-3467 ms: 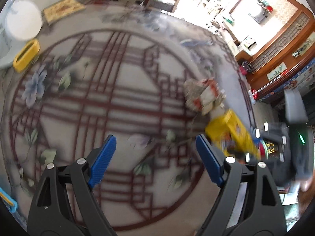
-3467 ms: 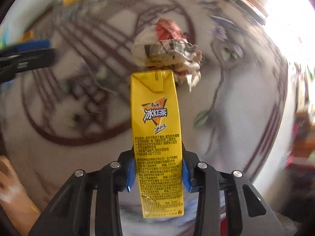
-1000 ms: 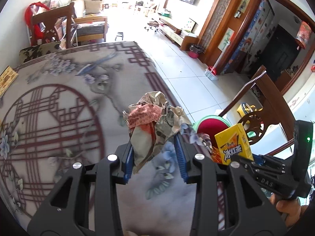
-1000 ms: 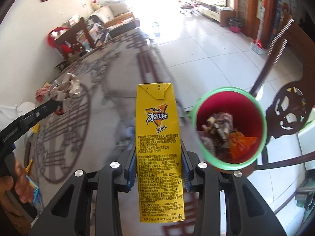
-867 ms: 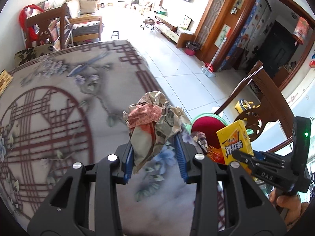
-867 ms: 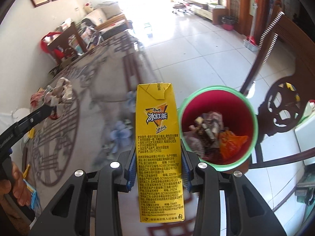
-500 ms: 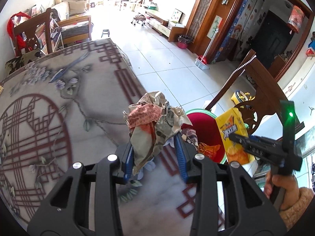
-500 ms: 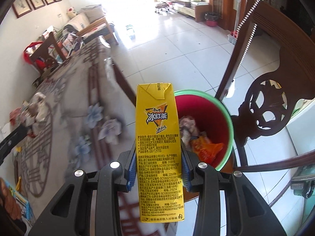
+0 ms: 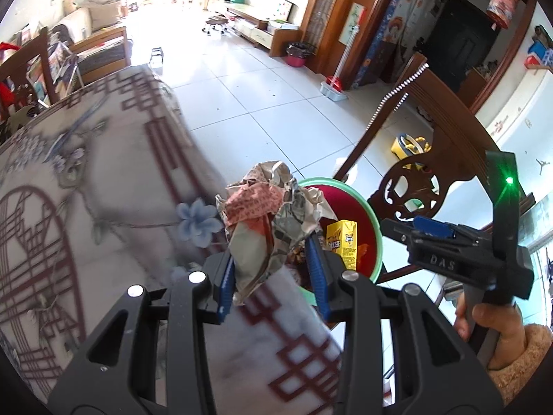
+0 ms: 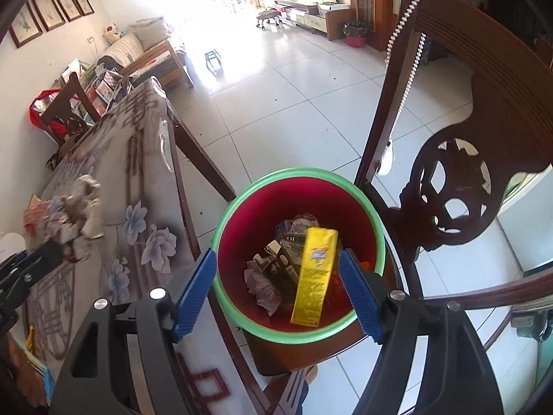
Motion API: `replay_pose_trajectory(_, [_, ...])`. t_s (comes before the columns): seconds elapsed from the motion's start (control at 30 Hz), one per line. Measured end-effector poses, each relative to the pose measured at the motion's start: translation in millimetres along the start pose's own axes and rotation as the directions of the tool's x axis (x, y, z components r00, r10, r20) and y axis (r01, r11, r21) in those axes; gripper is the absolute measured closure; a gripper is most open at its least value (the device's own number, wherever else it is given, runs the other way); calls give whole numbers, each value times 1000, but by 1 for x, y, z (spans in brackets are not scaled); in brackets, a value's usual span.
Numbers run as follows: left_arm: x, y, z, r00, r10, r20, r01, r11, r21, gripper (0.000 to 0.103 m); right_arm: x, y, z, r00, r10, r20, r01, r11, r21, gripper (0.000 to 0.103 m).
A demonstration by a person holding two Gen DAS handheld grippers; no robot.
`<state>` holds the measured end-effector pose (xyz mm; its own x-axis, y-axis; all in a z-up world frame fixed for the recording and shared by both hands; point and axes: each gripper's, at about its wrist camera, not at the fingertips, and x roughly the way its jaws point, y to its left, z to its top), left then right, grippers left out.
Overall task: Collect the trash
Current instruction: 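Open the right gripper over the bin while the left releases the paper wad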
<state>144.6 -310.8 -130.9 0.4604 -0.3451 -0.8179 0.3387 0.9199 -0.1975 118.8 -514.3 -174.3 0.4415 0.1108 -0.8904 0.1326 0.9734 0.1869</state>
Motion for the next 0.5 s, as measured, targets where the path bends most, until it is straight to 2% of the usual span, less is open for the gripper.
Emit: replay_pose_trajectory(0.5, [42, -48, 13, 999, -28, -41, 31, 996, 80, 67, -18, -26, -8, 1000, 0, 19, -1, 999, 39, 32])
